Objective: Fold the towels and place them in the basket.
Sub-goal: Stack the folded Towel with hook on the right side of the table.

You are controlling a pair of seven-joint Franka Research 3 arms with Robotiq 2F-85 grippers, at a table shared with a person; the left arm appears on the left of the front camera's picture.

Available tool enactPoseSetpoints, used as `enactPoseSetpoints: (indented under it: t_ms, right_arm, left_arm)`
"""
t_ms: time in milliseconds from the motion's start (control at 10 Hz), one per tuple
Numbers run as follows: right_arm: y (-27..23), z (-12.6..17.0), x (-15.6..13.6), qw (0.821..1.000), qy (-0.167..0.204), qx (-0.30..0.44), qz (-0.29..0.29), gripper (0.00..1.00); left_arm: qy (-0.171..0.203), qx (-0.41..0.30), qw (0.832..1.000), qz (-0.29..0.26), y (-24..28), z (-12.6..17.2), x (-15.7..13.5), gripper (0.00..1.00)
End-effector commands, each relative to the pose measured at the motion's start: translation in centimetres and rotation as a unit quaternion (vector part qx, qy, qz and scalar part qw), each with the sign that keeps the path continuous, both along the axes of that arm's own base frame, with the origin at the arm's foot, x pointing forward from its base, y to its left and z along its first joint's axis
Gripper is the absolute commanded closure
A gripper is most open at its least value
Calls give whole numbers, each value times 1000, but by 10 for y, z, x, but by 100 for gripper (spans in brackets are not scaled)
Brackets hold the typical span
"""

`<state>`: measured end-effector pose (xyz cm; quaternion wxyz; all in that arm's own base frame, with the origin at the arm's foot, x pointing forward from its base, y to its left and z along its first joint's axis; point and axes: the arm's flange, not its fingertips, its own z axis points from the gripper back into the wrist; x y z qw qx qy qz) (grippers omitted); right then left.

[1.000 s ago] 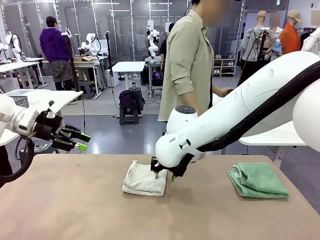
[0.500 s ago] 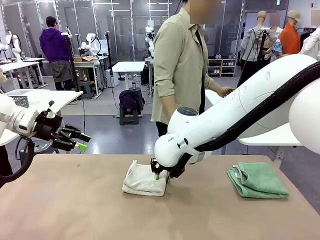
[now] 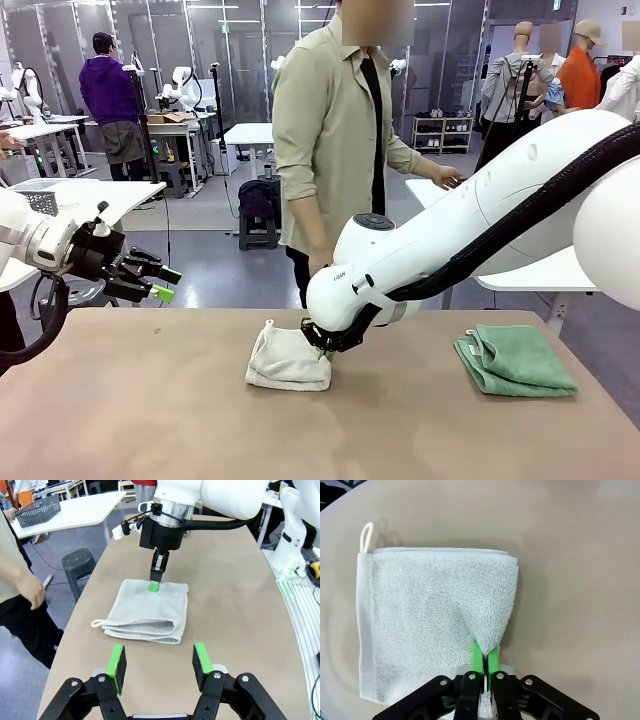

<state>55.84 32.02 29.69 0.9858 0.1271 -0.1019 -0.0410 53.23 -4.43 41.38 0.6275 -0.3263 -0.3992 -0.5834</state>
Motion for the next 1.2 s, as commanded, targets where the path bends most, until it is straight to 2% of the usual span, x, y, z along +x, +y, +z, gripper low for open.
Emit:
enactPoseSetpoints:
  t_ms: [0,100,700,800,900,1100]
  right_arm:
    - [-2,-5,3,1000,10,-1,23,100]
    - [-3,-3,4,1000,7,-8,-7,100]
    - [0,-1,0,1000,1,-2,6,100]
    - [-1,0,1,1000,1,-3,5,96]
    - [-7,1,2,999,-8,-26,20,96]
    - [-42,40,-4,996,-49,-40,57,96]
  left_arm:
    - [-1,0,1000,-1,0,1,-1,31]
    - [-1,0,1000,-1,0,1,-1,31]
    - [-1,0,1000,-1,0,1,-1,31]
    - [-1,0,1000,-1,0,1,-1,31]
    - [-1,0,1000,-1,0,1,-1,31]
    - [-1,0,1000,-1,0,1,-1,31]
